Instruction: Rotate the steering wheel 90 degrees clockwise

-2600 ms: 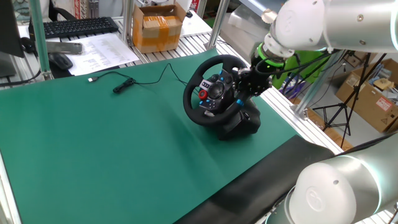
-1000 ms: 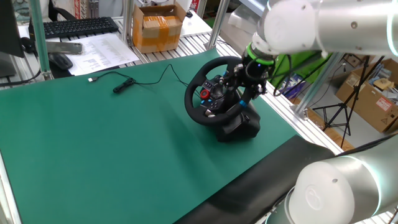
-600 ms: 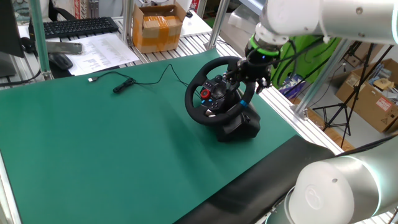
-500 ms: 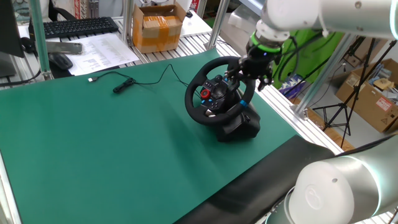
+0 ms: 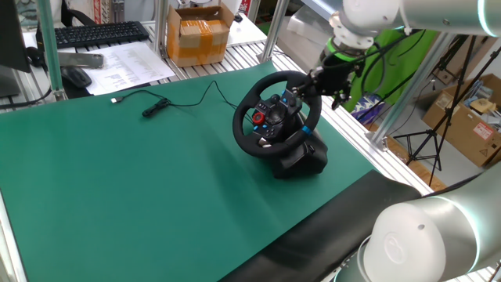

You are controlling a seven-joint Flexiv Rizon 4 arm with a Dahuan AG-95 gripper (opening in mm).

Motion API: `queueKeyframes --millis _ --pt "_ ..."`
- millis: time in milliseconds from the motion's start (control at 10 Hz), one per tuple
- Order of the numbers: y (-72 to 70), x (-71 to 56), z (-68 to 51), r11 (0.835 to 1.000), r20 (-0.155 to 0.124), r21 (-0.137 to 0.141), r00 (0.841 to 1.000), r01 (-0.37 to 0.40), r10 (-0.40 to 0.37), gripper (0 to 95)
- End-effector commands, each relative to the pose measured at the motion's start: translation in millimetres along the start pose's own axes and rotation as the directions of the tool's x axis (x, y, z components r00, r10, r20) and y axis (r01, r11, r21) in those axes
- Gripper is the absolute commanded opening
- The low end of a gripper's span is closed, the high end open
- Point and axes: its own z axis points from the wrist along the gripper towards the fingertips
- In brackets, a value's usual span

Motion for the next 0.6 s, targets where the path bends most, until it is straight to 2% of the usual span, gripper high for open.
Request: queueKeyframes --millis 100,200,600 --pt "0.2 0.7 -0.7 0.999 -0.027 -0.050 0.999 -0.019 0.017 38.0" --pt "0.2 0.7 -0.7 0.999 -0.028 -0.049 1.000 -0.015 0.014 0.0" --pt "0.7 2.2 1.6 0.999 -0.013 -0.033 1.000 0.017 -0.017 0.0"
